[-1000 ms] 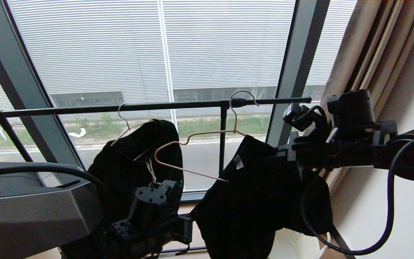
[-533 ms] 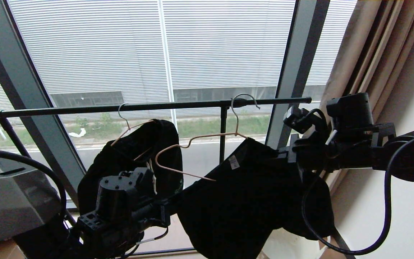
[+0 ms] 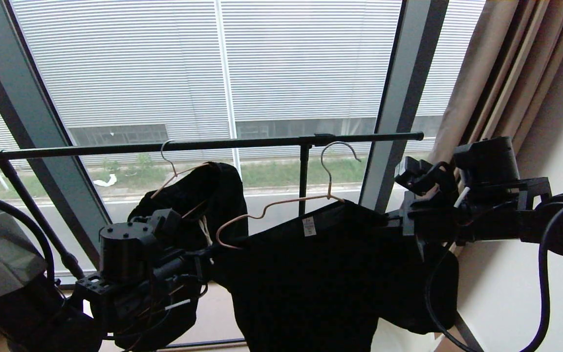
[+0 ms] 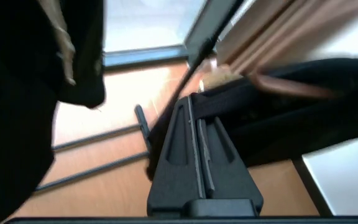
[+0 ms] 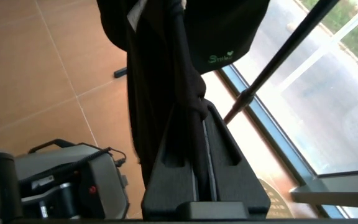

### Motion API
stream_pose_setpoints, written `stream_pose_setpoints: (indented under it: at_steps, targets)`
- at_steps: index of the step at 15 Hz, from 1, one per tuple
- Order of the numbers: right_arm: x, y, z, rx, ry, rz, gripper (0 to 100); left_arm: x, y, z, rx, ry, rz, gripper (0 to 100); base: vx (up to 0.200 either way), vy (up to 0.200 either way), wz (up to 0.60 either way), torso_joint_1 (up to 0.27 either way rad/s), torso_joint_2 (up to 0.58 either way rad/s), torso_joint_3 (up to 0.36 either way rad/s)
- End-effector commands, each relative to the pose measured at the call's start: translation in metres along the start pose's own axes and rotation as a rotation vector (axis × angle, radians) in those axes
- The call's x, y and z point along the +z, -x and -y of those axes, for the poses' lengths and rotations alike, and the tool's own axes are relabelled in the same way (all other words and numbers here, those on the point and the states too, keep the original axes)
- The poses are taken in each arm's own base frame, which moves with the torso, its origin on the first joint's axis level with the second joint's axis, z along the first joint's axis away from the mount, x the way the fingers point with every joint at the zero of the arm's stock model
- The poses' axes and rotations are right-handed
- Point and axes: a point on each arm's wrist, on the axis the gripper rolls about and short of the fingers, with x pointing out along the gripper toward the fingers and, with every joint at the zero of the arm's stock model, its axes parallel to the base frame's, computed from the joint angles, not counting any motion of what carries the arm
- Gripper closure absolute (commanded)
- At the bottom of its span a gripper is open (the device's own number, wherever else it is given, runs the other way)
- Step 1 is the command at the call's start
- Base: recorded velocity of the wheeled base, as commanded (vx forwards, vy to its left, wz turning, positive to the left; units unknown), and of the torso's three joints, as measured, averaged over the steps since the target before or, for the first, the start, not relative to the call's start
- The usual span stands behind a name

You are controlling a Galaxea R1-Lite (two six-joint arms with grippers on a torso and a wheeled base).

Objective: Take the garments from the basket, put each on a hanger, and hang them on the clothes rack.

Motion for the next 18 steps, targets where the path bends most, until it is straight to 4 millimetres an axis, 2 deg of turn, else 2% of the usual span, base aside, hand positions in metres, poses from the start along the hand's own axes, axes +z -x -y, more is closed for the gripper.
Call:
stream_pose_setpoints:
  at_steps: [1,5,11,15,18]
  targets:
    - [-0.001,0.0,0.001,-0.003,0.005,-0.004,100,0.006,0.001,-0.002,0.008,0.004,0.025,100,0.0,0.0,0.0,0.0,0.0,0.0]
    - [-0.004,0.0,0.001,-0.002,0.008,-0.011,100,0.013,0.003,-0.002,0.008,0.001,0.052,100,0.0,0.0,0.0,0.0,0.0,0.0]
    - [-0.009,-0.001,-0.002,-0.003,0.048,-0.03,100,0.037,0.016,0.007,-0.031,-0.009,0.151,100,0.0,0.0,0.0,0.0,0.0,0.0]
    - [-0.007,-0.007,-0.005,-0.069,0.058,-0.075,100,0.046,0.026,0.026,-0.087,-0.053,0.18,100,0.0,0.0,0.0,0.0,0.0,0.0]
    - [-0.008,-0.02,-0.009,-0.064,0.074,-0.063,100,0.055,0.036,0.045,-0.14,-0.09,0.18,100,0.0,0.0,0.0,0.0,0.0,0.0]
